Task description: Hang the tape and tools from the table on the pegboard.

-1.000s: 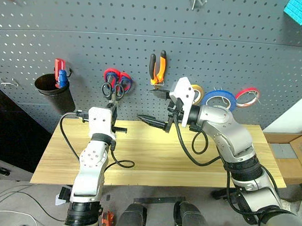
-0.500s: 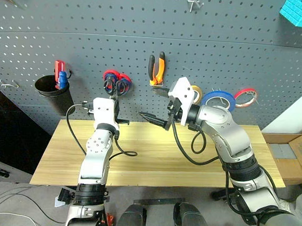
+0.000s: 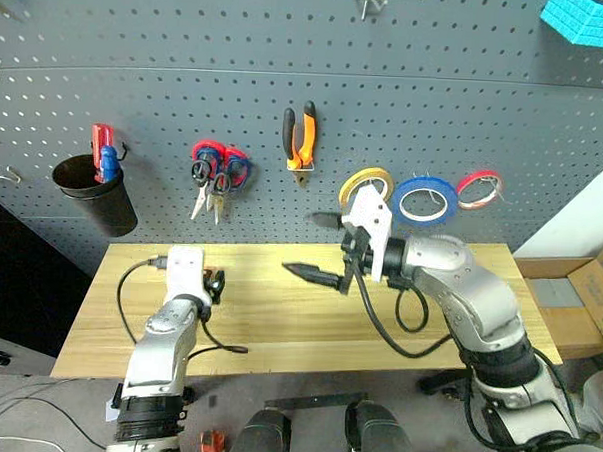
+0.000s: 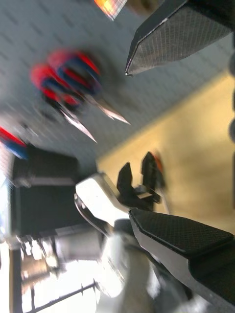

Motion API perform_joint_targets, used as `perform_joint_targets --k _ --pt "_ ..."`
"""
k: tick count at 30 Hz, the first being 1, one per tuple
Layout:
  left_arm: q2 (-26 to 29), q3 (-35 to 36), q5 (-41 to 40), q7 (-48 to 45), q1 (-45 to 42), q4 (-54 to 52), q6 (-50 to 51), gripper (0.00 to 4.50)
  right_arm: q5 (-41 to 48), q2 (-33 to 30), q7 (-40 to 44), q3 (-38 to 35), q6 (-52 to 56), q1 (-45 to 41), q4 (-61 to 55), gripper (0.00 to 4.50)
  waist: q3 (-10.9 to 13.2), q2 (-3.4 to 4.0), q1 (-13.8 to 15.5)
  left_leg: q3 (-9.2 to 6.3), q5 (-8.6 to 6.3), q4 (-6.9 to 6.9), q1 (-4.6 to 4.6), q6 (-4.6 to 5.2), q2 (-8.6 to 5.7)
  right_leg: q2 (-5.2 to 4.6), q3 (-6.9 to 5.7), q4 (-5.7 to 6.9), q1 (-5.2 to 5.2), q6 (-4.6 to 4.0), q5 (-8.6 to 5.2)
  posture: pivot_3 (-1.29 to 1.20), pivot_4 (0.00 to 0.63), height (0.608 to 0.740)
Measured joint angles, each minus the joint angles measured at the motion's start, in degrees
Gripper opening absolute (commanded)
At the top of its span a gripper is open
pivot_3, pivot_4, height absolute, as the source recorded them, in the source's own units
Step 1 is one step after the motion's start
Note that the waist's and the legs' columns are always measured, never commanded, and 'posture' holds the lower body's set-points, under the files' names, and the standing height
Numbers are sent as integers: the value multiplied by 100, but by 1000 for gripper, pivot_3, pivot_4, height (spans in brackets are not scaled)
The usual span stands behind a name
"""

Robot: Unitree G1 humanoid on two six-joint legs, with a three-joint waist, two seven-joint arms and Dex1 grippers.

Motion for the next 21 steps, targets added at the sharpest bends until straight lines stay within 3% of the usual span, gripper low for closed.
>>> perform_joint_targets --k 13,21 --pt "176 99 -326 -279 -624 1109 408 3002 59 50 -373 209 461 169 -204 4500 219 -7 -12 -1 1 0 0 1 0 -8 -1 -1 -3 1 -1 -31 292 740" --pt "539 78 -238 -354 -580 1036 183 3002 74 -4 -392 207 544 169 -244 4500 260 -13 -19 -2 0 -7 -7 -1 1 -11 1 -10 -8 3 -3 -25 289 740"
